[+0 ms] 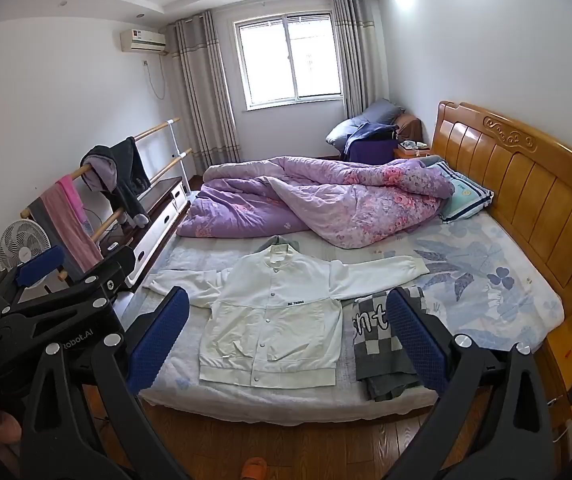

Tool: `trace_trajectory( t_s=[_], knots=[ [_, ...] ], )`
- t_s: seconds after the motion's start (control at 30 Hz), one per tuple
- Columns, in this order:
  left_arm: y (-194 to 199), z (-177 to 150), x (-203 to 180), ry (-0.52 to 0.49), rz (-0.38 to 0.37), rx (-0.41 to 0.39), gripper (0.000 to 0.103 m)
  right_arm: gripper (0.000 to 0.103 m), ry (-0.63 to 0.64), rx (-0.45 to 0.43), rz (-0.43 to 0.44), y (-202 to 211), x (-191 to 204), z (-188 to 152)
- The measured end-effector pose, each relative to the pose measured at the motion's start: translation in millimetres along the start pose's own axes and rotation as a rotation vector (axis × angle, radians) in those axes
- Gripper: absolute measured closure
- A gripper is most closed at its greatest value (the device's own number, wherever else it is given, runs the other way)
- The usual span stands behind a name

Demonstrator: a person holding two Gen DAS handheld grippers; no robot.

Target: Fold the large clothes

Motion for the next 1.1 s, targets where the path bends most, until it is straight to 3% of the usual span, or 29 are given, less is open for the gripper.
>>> trace_trajectory(
  t_s=[1.1],
  knots=[
    [3.2, -4.3, 2.6, 0.002, 0.001, -0.002, 0.006, 0.008, 0.001, 0.000, -0.001, 2.8, 1.9, -3.0]
  ],
)
Point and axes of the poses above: each gripper's, at about its wrist camera, not at the fingertips, and y roughly against the way its jaws point, x to its left, z to its top, the point moved 3 cm from there along -y, roughly the way its jaws point, and after that the axes turned 2 degrees about y, right-handed, at the moved point
